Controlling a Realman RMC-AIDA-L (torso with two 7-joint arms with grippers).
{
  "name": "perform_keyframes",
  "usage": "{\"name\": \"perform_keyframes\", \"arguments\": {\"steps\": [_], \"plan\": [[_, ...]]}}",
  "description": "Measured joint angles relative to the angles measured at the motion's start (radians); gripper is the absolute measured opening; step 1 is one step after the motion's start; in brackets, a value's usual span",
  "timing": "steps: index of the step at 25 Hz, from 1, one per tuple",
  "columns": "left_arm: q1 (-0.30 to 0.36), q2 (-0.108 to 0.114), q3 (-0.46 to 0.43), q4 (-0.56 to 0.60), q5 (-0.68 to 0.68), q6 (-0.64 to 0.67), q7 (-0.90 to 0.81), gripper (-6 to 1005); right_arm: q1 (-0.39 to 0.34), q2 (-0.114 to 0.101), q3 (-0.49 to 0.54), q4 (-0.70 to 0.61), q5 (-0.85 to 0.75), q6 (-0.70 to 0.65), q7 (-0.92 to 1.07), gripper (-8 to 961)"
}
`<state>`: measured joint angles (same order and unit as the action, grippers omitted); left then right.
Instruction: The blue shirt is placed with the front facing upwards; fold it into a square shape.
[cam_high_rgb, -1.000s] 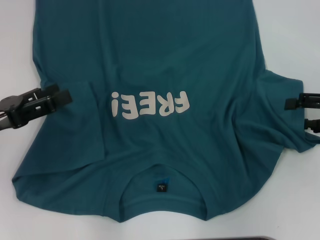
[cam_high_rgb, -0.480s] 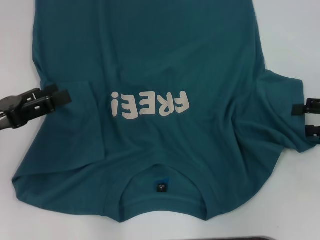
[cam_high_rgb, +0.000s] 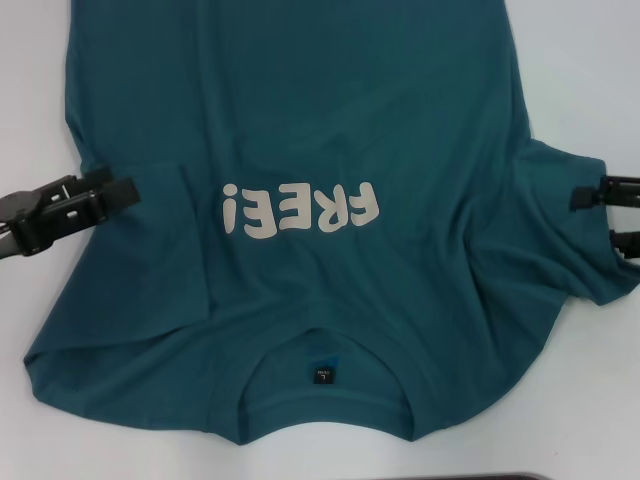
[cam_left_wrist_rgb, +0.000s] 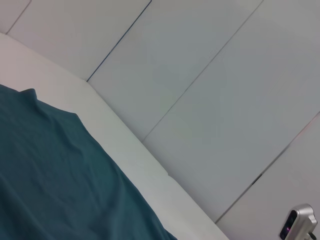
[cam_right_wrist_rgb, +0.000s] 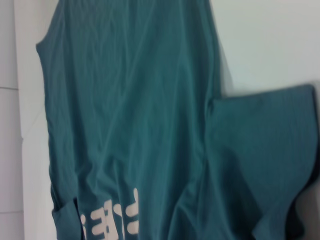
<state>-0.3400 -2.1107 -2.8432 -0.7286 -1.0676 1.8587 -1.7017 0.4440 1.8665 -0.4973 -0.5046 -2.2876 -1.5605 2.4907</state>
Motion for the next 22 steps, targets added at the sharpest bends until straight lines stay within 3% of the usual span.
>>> {"name": "perform_keyframes", "arguments": {"steps": [7, 22], "plan": [[0.002, 0.0, -0.001, 0.0, 0.0, 0.0, 0.0, 857, 0.002, 0.005, 0.046, 0.0, 0.001, 0.005, -0.008, 916], [-0.005, 0.0, -0.003, 0.0, 0.0, -0.002, -0.003, 857, 0.011, 0.01, -0.015, -0.008, -0.009, 0.002, -0.028, 900]]}}
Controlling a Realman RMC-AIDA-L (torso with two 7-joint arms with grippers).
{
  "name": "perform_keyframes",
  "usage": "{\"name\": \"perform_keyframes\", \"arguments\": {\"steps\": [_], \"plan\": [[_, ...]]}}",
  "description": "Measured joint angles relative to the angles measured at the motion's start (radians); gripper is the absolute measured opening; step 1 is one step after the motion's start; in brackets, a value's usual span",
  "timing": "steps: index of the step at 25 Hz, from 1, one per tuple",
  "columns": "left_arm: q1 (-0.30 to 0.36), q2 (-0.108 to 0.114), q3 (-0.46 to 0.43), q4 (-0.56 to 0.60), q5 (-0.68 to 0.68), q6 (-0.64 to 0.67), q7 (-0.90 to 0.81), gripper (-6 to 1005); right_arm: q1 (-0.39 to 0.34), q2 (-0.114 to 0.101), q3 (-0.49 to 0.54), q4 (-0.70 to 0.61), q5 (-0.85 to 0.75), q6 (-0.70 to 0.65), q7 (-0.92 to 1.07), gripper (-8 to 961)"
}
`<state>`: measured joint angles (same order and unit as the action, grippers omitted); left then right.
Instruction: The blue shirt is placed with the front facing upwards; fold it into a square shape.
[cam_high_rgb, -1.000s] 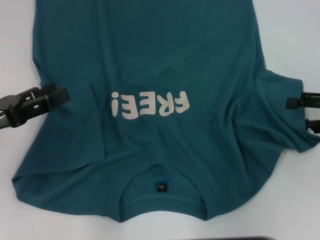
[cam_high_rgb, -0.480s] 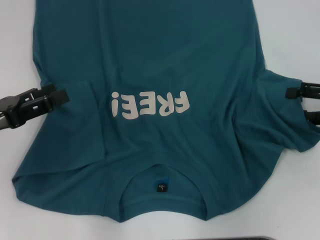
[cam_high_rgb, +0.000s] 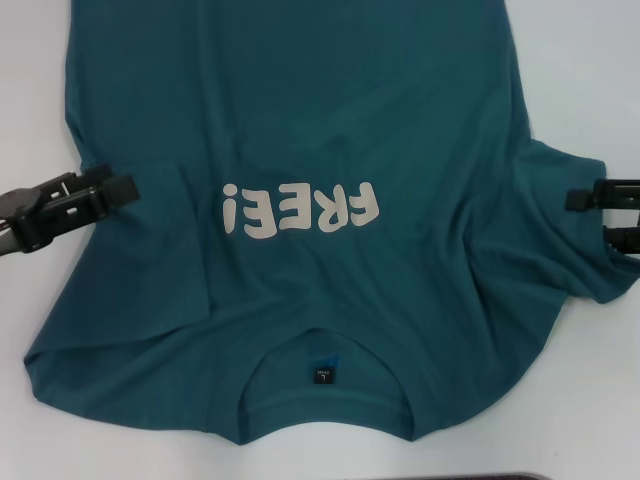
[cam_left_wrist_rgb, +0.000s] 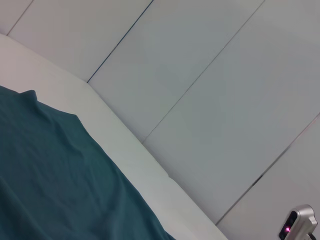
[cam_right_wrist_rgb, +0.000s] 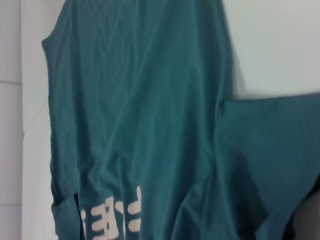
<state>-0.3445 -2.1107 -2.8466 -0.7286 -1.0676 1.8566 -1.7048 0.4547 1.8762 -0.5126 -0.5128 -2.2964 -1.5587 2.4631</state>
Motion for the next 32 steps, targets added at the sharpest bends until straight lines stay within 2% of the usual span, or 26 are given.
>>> {"name": "perform_keyframes", "arguments": {"steps": [12, 23, 27, 28, 29, 32], "plan": [[-0.002, 0.0, -0.011, 0.0, 0.0, 0.0, -0.004, 857, 0.005, -0.014, -0.026, -0.001, -0.002, 0.008, 0.018, 438], [0.002, 0.003, -0.011, 0.0, 0.0, 0.001, -0.001, 858, -0.002, -0.021, -0.027, -0.001, -0.002, 0.014, 0.028, 202], [0.004, 0.003, -0.011, 0.0, 0.0, 0.001, 0.001, 858, -0.002, -0.024, -0.027, -0.001, -0.002, 0.013, 0.028, 49], [0.004, 0.003, -0.011, 0.0, 0.0, 0.001, 0.001, 858, -0.003, -0.031, -0.027, -0.001, -0.001, 0.01, 0.028, 11], [0.004, 0.003, -0.011, 0.0, 0.0, 0.001, 0.001, 859, -0.003, -0.031, -0.027, -0.001, -0.001, 0.01, 0.028, 10], [0.004, 0.003, -0.012, 0.0, -0.001, 0.001, 0.001, 859, -0.01, -0.052, -0.02, -0.002, -0.016, 0.007, 0.029, 8]]}}
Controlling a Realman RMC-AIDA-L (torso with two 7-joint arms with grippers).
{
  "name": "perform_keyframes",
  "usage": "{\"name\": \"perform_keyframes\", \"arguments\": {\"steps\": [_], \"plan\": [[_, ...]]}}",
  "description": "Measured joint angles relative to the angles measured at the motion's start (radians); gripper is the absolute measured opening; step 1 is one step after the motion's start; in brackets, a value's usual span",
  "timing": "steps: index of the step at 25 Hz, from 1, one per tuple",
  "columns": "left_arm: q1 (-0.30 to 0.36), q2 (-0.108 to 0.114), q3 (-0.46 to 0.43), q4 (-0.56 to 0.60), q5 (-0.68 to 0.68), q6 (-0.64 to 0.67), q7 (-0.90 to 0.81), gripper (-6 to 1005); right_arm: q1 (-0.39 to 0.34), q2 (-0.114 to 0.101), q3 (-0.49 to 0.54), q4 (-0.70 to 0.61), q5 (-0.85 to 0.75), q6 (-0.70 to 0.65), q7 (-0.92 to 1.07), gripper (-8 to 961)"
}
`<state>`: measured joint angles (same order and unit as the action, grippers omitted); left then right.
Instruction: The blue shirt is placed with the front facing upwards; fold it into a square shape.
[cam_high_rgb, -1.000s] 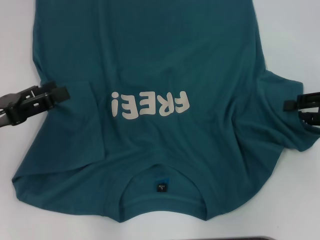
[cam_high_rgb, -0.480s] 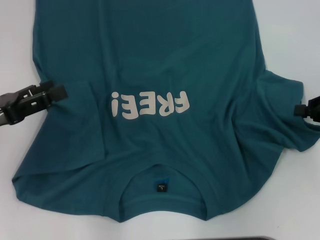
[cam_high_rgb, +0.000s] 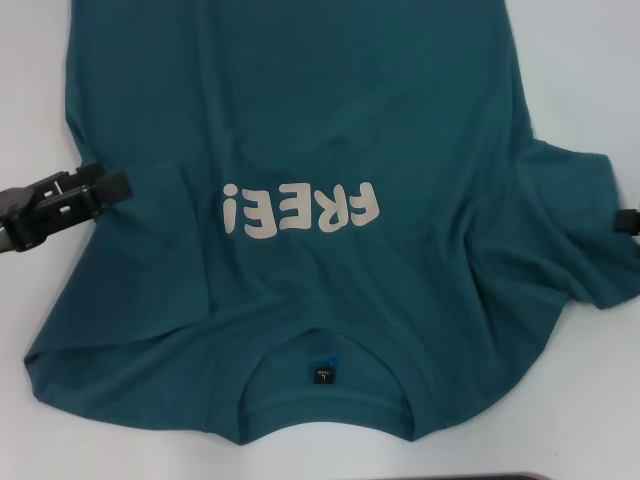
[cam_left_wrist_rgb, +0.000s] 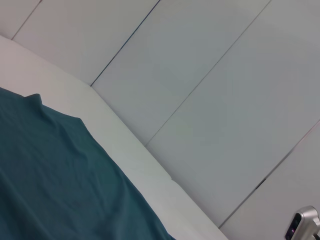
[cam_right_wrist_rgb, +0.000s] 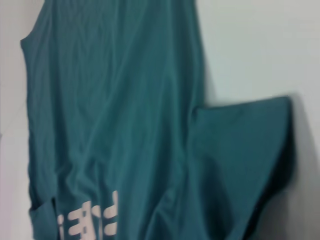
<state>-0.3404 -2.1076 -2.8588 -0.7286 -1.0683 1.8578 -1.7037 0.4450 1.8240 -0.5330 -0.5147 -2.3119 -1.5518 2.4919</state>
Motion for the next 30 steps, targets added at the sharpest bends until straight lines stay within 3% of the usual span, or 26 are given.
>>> {"name": "perform_keyframes", "arguments": {"steps": [5, 16, 23, 30], "plan": [[0.001, -0.002, -0.001, 0.0, -0.001, 0.0, 0.0, 859, -0.02, -0.035, 0.014, -0.018, -0.013, -0.002, 0.021, 14], [-0.004, 0.0, -0.002, 0.0, -0.003, 0.006, -0.005, 856, -0.023, -0.049, 0.015, -0.105, -0.015, -0.005, 0.069, 35], [-0.003, -0.002, -0.011, 0.0, -0.004, 0.005, -0.005, 858, -0.005, -0.05, 0.036, -0.166, -0.01, -0.032, 0.1, 48], [-0.006, -0.003, -0.012, 0.0, -0.01, -0.001, -0.007, 858, 0.057, -0.032, 0.035, -0.162, -0.008, -0.102, 0.094, 61]]}}
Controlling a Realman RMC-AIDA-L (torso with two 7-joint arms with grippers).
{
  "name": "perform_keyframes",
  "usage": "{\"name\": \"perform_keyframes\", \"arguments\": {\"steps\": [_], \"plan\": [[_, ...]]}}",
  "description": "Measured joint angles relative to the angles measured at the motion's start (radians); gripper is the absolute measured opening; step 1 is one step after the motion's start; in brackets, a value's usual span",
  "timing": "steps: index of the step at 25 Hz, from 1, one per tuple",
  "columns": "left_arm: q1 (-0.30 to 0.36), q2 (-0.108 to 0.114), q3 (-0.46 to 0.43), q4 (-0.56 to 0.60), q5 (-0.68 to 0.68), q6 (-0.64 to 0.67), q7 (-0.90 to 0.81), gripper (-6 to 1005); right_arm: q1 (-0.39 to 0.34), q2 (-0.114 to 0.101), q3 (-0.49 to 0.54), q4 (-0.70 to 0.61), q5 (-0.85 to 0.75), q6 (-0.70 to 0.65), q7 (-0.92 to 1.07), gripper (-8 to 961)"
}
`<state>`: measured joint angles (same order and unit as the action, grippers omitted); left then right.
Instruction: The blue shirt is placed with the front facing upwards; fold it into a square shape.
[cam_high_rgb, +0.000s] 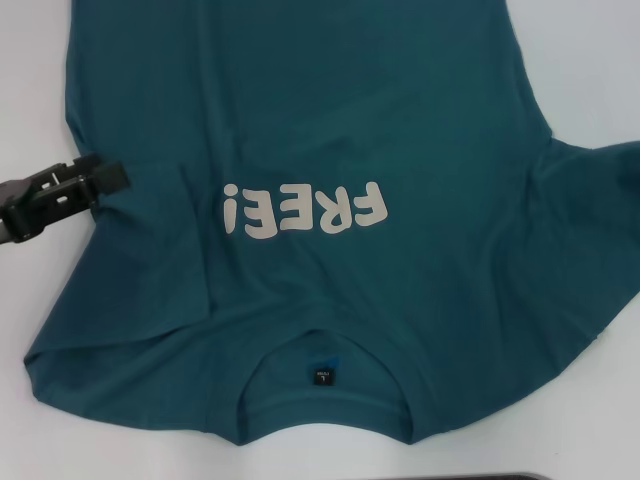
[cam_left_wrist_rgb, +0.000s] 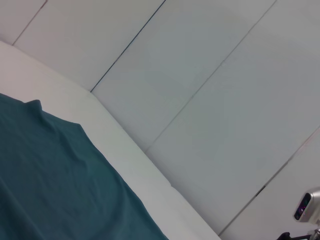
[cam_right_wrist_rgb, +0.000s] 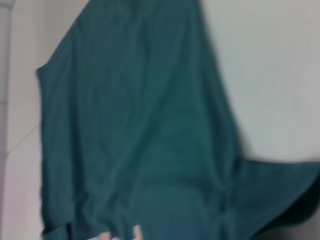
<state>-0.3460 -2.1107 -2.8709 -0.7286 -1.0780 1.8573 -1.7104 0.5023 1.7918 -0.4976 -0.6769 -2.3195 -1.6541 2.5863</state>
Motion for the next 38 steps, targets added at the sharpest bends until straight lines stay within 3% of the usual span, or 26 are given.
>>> {"name": "perform_keyframes", "arguments": {"steps": [16, 23, 28, 38], "plan": [[0.003, 0.003, -0.004, 0.0, -0.016, -0.003, 0.0, 857, 0.045, 0.002, 0.014, -0.006, 0.067, -0.032, 0.009, 90], [0.002, 0.003, -0.004, 0.0, -0.017, -0.005, -0.001, 857, 0.077, 0.06, -0.004, 0.002, 0.083, -0.03, 0.001, 103], [0.007, 0.003, -0.005, 0.0, -0.03, -0.006, -0.001, 856, 0.087, 0.088, -0.038, 0.003, 0.082, -0.016, 0.005, 113], [0.008, 0.002, -0.005, 0.0, -0.037, -0.012, -0.002, 857, 0.13, 0.115, -0.161, 0.016, 0.08, 0.025, -0.002, 131]]}}
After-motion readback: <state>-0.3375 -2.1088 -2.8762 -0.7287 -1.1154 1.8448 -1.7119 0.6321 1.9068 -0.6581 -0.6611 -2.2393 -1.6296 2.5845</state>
